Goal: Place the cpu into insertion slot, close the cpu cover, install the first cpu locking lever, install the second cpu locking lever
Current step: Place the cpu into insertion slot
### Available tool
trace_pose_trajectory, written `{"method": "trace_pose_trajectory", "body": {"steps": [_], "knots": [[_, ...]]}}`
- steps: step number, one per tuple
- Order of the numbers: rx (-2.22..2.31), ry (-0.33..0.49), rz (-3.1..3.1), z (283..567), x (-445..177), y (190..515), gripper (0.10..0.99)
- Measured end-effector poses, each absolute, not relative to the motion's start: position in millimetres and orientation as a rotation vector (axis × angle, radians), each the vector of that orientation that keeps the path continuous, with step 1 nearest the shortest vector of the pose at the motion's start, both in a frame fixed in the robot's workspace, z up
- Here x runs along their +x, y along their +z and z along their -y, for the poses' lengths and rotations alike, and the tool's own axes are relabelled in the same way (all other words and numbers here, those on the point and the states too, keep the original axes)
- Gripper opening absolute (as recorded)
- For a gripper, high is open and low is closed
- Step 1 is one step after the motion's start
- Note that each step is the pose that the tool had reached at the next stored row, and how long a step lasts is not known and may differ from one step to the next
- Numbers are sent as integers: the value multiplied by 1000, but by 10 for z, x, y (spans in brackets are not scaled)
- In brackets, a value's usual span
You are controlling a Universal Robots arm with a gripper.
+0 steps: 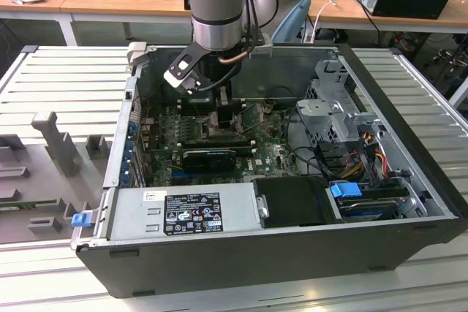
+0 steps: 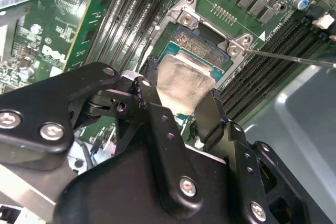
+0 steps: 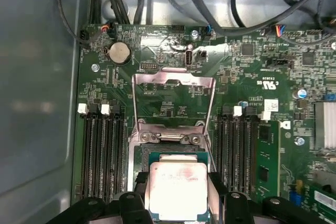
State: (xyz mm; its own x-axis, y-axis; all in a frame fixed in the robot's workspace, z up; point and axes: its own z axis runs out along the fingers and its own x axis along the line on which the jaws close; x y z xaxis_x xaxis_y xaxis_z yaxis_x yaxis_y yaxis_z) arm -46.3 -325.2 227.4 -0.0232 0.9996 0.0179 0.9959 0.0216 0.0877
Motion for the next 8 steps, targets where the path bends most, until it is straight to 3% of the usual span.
{"method": "trace_pose_trajectory", "body": {"steps": [8], "knots": [[2175, 115, -2196, 3243, -482, 2114, 529]]}}
